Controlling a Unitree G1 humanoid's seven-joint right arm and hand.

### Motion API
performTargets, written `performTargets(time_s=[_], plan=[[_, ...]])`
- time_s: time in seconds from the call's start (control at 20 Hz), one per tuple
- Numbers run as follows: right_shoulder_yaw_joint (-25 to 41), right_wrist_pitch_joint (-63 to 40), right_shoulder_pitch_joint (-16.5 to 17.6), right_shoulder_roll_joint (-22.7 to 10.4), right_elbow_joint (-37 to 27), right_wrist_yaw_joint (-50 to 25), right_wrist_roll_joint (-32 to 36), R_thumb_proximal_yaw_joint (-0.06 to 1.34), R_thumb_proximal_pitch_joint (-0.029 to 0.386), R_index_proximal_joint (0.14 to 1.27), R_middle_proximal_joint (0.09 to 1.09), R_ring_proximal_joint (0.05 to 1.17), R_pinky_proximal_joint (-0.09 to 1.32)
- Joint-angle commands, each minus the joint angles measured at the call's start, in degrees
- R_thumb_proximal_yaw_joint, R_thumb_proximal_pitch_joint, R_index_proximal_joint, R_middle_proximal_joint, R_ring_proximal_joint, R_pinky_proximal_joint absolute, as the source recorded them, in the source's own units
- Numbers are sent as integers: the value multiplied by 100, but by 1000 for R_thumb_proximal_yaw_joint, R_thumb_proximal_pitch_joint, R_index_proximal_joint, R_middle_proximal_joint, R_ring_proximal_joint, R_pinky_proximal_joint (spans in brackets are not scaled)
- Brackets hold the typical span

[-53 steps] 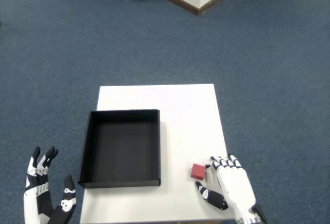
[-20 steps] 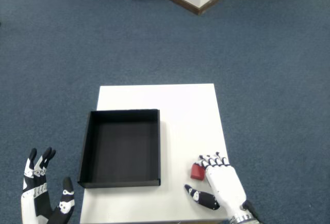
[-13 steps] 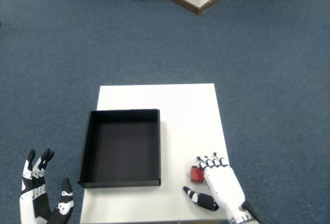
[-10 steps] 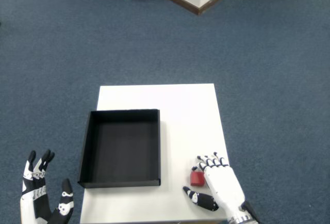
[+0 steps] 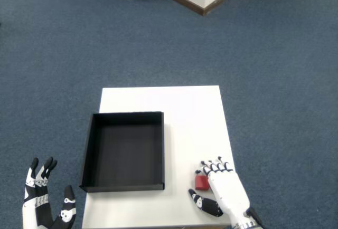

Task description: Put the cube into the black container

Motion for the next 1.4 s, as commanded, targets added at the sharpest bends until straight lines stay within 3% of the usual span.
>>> performTargets(time_s=[0.05,0.85,1.4], plan=[[-96,154,-108,-159,47,135,84,802,76,512,279,290,95],[-264,18,19,-526,-13,423,206,802,9,450,261,274,89],[-295,-25,105,-596,-13,428,223,813,-2,452,268,272,90]])
